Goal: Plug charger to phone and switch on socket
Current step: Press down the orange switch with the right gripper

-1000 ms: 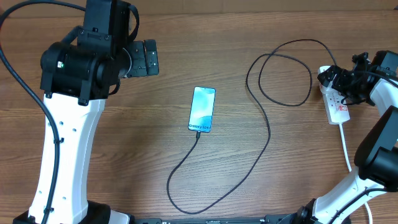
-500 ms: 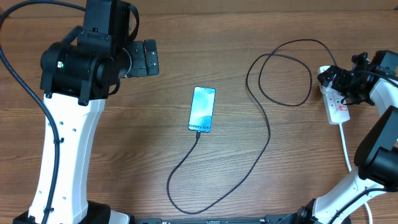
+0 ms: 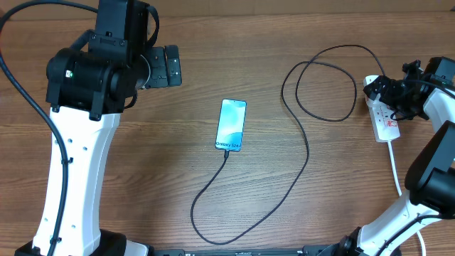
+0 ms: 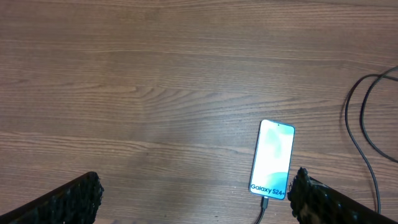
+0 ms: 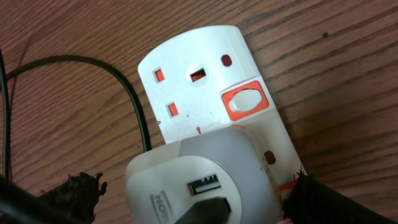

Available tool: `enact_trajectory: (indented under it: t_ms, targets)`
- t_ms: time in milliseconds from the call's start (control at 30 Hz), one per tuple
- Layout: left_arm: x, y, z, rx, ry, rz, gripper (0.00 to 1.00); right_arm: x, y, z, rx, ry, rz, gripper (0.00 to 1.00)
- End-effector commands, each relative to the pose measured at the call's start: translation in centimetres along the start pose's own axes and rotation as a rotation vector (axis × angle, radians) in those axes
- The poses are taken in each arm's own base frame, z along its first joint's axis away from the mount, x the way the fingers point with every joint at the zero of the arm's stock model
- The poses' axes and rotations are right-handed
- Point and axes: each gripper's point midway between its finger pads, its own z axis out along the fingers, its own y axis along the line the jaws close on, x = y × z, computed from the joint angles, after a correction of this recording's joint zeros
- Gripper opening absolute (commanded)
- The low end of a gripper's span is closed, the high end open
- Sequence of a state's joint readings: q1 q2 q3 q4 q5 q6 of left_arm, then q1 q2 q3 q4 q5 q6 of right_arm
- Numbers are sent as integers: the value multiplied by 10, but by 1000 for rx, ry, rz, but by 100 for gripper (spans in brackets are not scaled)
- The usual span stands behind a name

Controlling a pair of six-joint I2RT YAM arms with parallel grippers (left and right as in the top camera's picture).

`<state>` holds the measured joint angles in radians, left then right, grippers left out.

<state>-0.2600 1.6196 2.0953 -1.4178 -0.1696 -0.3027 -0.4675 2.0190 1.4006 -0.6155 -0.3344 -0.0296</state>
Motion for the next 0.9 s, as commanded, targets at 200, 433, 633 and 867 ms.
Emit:
enact_trajectory:
  t_ms: [200,433,633,867]
  targets:
    - [-1,1,2,-15,-1,22,100,8,19,8,-101,39,24,100]
    - [-1,1,2,-15,-1,22,100,15,21,7,-113,70,37,100]
    - [-1,1,2,-15,-1,22,100,16,21,7,-113,75,39,100]
    - [-1,1,2,-15,-1,22,100,17,21,8,-112,77,40,100]
